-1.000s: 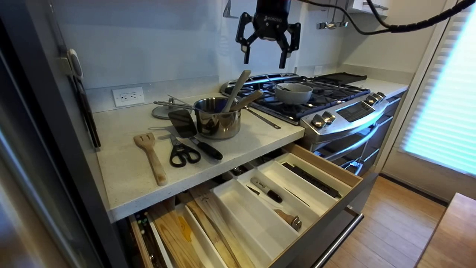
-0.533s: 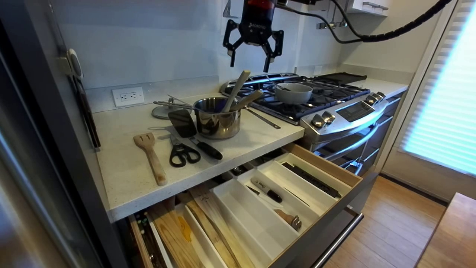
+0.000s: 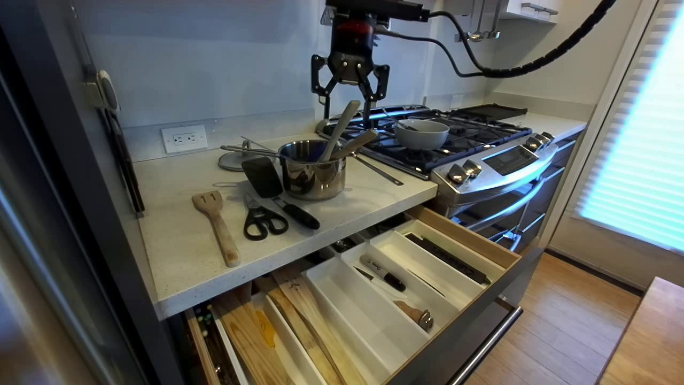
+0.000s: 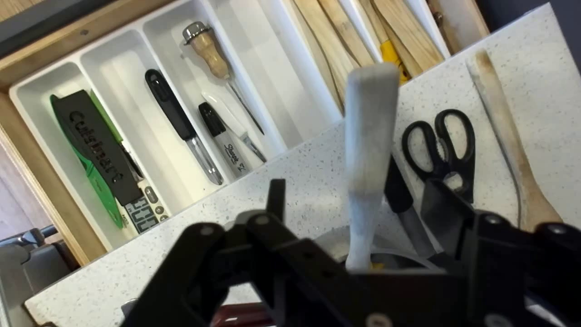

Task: Pick up the wooden with yellow tip spatula from the utensil holding bucket and put it in the second last right compartment of the opened drawer

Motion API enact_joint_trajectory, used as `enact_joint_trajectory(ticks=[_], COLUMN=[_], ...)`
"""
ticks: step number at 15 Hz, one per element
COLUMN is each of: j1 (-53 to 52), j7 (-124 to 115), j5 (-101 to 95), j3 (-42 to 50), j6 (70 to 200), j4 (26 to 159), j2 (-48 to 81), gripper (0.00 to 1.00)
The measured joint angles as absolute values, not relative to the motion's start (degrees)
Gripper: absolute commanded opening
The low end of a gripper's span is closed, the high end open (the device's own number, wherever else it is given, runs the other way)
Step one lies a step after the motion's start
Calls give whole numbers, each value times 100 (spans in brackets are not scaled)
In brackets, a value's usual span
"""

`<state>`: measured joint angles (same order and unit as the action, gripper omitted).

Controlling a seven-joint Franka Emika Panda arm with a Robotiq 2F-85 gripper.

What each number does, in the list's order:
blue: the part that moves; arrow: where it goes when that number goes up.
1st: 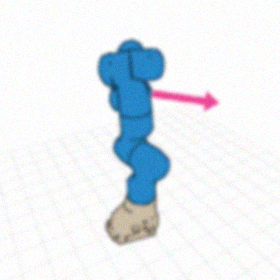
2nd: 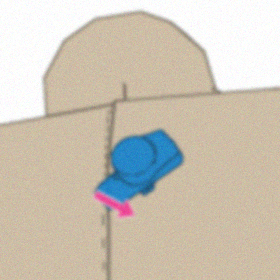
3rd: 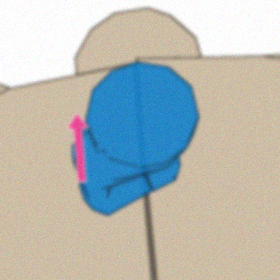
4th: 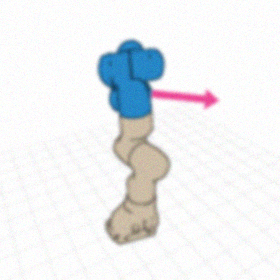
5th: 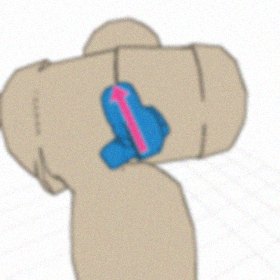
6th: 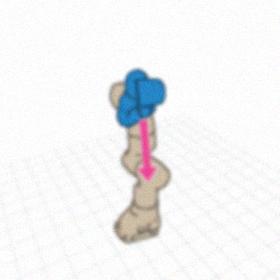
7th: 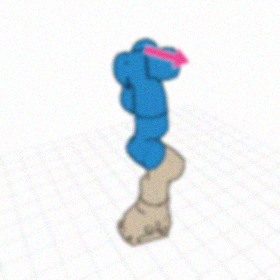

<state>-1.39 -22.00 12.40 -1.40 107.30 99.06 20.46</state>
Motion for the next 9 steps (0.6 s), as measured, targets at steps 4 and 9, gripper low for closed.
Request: enact_joint_trajectory(ticks=[4,9], j1=[-138,-140], j7=[-2200,-2194], j5=[1240,1259], j3=[-133,-123], j6=[10102,9802], j4=[9479,9182], j2=[2355,2584], gripper=[35,6])
